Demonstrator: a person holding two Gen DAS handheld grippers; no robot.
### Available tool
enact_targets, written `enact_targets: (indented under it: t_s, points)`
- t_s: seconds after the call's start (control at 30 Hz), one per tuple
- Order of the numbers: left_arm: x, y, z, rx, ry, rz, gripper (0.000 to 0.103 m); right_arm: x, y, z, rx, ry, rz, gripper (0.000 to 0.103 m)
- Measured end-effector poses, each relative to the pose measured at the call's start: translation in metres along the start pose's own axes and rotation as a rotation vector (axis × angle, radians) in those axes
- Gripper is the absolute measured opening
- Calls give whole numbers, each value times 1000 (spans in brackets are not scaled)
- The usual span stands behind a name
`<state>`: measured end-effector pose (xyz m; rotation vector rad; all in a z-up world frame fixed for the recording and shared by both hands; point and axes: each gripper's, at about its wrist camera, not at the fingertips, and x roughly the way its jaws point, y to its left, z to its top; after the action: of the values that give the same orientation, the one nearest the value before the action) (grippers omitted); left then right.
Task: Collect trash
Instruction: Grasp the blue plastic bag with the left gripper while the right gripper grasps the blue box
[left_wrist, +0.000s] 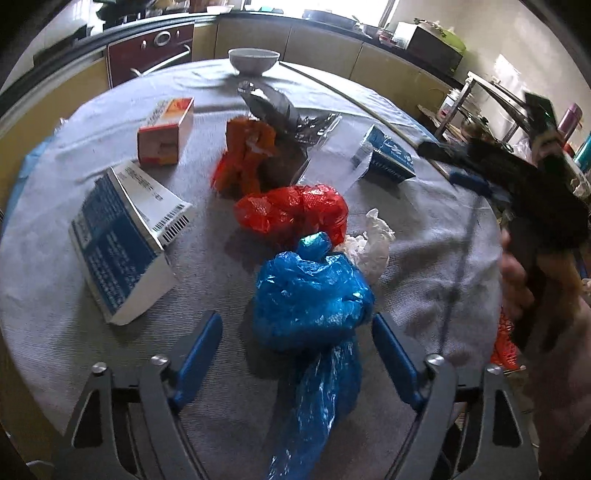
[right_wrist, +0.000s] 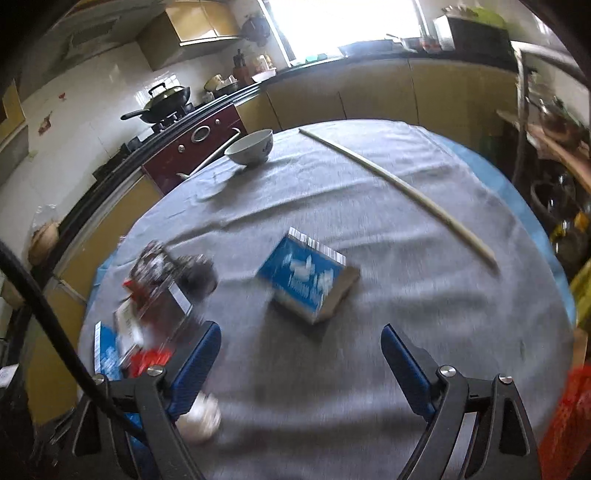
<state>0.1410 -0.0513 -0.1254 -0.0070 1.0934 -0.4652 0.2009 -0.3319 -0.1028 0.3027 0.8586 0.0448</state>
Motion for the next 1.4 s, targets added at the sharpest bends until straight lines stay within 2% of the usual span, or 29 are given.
enact_targets:
  t_s: [0.07,0.2,0.3,0.43,0.5,0.6,0.7,0.87,0.97,1.03,1.1,1.17,1.23,1.3,1.4]
  points:
    - [4,2,0,-7,18,-7,72,13,4,13,-45,-6,-14,91]
    - [13,11,-4,-51,57,-35,58,36,12,30,-155,36,-3,91]
    - [12,19,-5,-83,53,-58,56,54,22,36,-236,103,24,91]
    - [9,22,-5,-80,42,-44,53,71,23,35,-298,133,-33,90]
    - [6,24,-4,-80,28,-40,51,79,18,34,-258,160,-44,83]
    - [-7,26,-6,-59,-16,-15,50,73,6,31,-184,111,-23,74]
    - [-23,25,-6,-38,-58,2,50,63,-3,25,-124,94,-6,71]
    - [-41,11,0,5,-122,22,50,30,-19,7,-1,67,71,68]
    - [-49,-5,1,60,-164,33,50,5,-30,-7,91,32,156,59]
    - [-50,-17,0,101,-179,44,50,-7,-37,-16,123,24,181,52]
    - [-51,-22,-1,120,-180,44,50,-11,-45,-26,144,41,188,52]
    - [-45,-23,-5,117,-175,43,50,-16,-49,-34,114,56,136,52]
    - [-44,-21,-6,103,-170,50,50,-20,-53,-38,118,63,135,54]
    - [-45,-19,-12,85,-164,60,50,-25,-56,-42,129,68,156,66]
    - [-47,-16,-18,71,-159,71,50,-37,-55,-48,94,22,98,71]
